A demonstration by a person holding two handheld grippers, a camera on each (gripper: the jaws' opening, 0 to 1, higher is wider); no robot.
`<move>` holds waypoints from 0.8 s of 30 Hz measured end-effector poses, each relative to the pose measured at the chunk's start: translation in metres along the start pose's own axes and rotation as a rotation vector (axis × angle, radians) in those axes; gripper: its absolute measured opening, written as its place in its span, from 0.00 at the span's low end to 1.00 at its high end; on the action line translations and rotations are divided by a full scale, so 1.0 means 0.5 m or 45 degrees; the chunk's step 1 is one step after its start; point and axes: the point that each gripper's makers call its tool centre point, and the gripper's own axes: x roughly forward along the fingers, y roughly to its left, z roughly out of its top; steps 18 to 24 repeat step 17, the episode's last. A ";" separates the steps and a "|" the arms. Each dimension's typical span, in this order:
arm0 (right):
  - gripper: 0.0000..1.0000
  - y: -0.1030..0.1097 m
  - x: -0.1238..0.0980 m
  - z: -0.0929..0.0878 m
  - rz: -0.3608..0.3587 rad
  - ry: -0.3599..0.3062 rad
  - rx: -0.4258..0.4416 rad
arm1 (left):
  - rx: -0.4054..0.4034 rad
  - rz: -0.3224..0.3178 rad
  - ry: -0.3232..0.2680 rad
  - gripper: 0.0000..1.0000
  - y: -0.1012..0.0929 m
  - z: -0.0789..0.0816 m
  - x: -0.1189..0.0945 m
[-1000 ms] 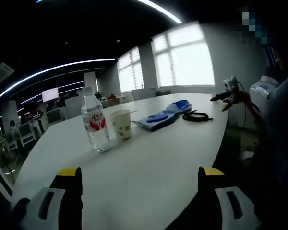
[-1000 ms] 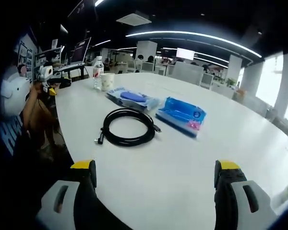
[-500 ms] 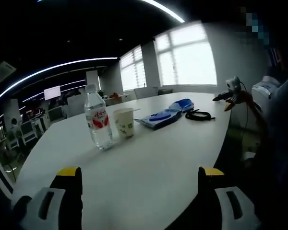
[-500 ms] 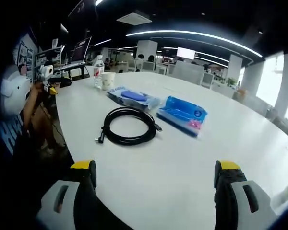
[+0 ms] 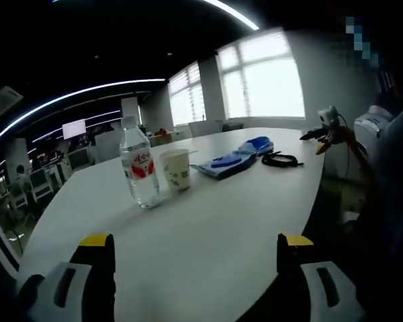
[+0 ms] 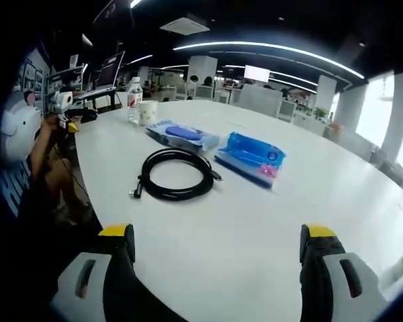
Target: Arrange the tabletop items into an orderly group along one side of the table until the central work area is clear of visible clutter.
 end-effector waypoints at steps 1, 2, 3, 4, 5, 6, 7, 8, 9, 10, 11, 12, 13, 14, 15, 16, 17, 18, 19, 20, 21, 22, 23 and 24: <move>1.00 0.000 0.000 0.000 0.000 0.000 0.001 | -0.002 -0.001 -0.001 1.00 0.000 0.000 0.000; 1.00 0.000 -0.001 -0.001 0.001 0.000 0.001 | -0.002 -0.001 -0.001 1.00 0.000 0.000 0.000; 1.00 0.000 -0.002 -0.001 -0.002 0.000 0.001 | 0.000 -0.001 0.004 1.00 0.002 -0.001 0.001; 1.00 0.000 -0.002 -0.001 -0.001 -0.001 0.001 | 0.001 0.000 0.008 1.00 0.002 -0.002 0.001; 1.00 0.001 -0.003 0.000 0.000 -0.001 0.000 | 0.003 0.001 0.009 1.00 0.003 -0.002 0.001; 1.00 0.000 -0.004 0.000 -0.002 -0.002 0.002 | 0.003 0.002 0.008 1.00 0.004 -0.001 0.001; 1.00 0.000 -0.004 0.000 -0.002 -0.003 0.002 | 0.003 0.003 0.007 1.00 0.004 -0.001 0.001; 1.00 0.000 -0.005 0.000 -0.003 -0.001 0.002 | 0.004 -0.001 0.006 1.00 0.003 0.000 0.001; 1.00 -0.001 -0.005 0.000 -0.004 0.000 0.002 | 0.004 -0.001 0.003 1.00 0.003 0.002 0.001; 1.00 -0.002 -0.006 -0.001 -0.004 0.001 0.002 | 0.007 -0.006 0.004 1.00 0.002 0.002 0.002; 1.00 -0.002 -0.006 -0.001 -0.004 0.002 0.002 | 0.010 -0.007 0.008 1.00 0.002 0.002 0.002; 1.00 -0.003 -0.006 -0.001 -0.005 0.001 0.003 | 0.012 -0.006 0.010 1.00 0.003 0.002 0.003; 1.00 -0.003 -0.006 -0.002 -0.004 0.002 0.003 | 0.011 -0.007 0.011 1.00 0.002 0.002 0.004; 1.00 -0.002 -0.006 -0.002 -0.003 0.003 0.004 | 0.010 -0.007 0.010 1.00 0.002 0.002 0.004; 1.00 -0.001 -0.006 -0.003 -0.002 0.004 0.005 | 0.009 -0.007 0.011 1.00 0.003 0.003 0.005; 1.00 0.000 -0.005 -0.003 0.000 0.005 0.004 | 0.010 -0.007 0.011 1.00 0.003 0.003 0.005; 1.00 0.001 -0.005 -0.004 0.003 0.005 0.003 | 0.013 -0.010 0.013 1.00 0.003 0.003 0.006; 1.00 0.001 -0.005 -0.004 0.003 0.005 0.003 | 0.013 -0.010 0.013 1.00 0.003 0.003 0.006; 1.00 0.001 -0.005 -0.004 0.003 0.005 0.003 | 0.013 -0.010 0.013 1.00 0.003 0.003 0.006; 1.00 0.001 -0.005 -0.004 0.003 0.005 0.003 | 0.013 -0.010 0.013 1.00 0.003 0.003 0.006; 1.00 0.001 -0.005 -0.004 0.003 0.005 0.003 | 0.013 -0.010 0.013 1.00 0.003 0.003 0.006; 1.00 0.001 -0.005 -0.004 0.003 0.005 0.003 | 0.013 -0.010 0.013 1.00 0.003 0.003 0.006; 1.00 0.001 -0.005 -0.004 0.003 0.005 0.003 | 0.013 -0.010 0.013 1.00 0.003 0.003 0.006; 1.00 0.001 -0.005 -0.004 0.003 0.005 0.003 | 0.013 -0.010 0.013 1.00 0.003 0.003 0.006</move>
